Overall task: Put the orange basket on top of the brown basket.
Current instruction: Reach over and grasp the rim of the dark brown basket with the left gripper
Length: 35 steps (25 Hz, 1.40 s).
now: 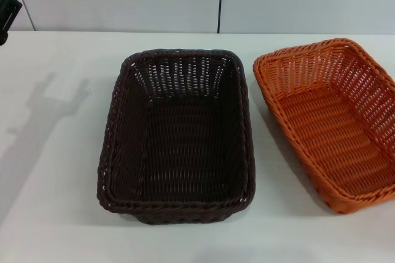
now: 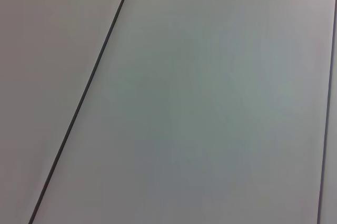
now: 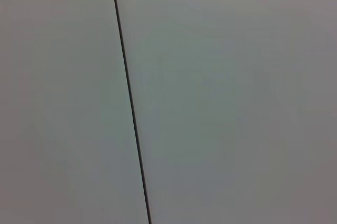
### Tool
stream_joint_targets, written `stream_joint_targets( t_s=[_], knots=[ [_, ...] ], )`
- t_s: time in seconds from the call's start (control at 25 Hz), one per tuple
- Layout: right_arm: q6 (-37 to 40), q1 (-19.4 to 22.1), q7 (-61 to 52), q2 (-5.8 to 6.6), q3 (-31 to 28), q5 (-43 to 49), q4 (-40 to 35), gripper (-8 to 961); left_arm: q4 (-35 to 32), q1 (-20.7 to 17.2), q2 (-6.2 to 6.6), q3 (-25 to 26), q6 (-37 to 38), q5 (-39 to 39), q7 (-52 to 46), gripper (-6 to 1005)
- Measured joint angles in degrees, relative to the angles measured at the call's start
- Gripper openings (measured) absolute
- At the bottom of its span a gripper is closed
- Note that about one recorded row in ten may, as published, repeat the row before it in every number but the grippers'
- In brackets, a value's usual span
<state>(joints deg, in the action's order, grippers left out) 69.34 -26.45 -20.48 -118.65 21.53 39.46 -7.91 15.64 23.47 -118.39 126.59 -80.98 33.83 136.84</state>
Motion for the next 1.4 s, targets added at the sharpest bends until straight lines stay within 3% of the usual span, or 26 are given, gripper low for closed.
stream_joint_targets(
  t_s=[0.76, 1.08, 1.12, 1.24, 1.28, 1.4],
  knots=[
    [-1.4, 0.0, 0.0, 0.00, -1.2, 0.0, 0.0, 613, -0.1, -0.1, -0.08, -0.1, 0.3, -0.1, -1.1, 844],
    [-1.4, -0.1, 0.0, 0.00, -1.3, 0.0, 0.0, 613, 7.5, -0.7, 1.03, -2.0, 10.4, 3.6, -16.6, 835],
    [-1.4, 0.0, 0.0, 0.00, -1.3, 0.0, 0.0, 613, 13.5, -1.5, 2.24, -3.6, 14.8, 9.0, -25.7, 834],
    [-1.4, 0.1, 0.0, 0.00, -1.3, 0.0, 0.0, 613, 17.3, -1.8, 3.11, -4.3, 16.7, 13.3, -31.6, 831],
    [-1.4, 0.1, 0.0, 0.00, -1.4, 0.0, 0.0, 613, 22.5, -2.0, 4.61, -4.7, 18.3, 20.4, -41.0, 830],
    [-1.4, 0.2, 0.0, 0.00, -1.5, 0.0, 0.0, 613, 29.4, -1.6, 6.81, -4.9, 19.1, 32.2, -55.9, 827]
  ],
)
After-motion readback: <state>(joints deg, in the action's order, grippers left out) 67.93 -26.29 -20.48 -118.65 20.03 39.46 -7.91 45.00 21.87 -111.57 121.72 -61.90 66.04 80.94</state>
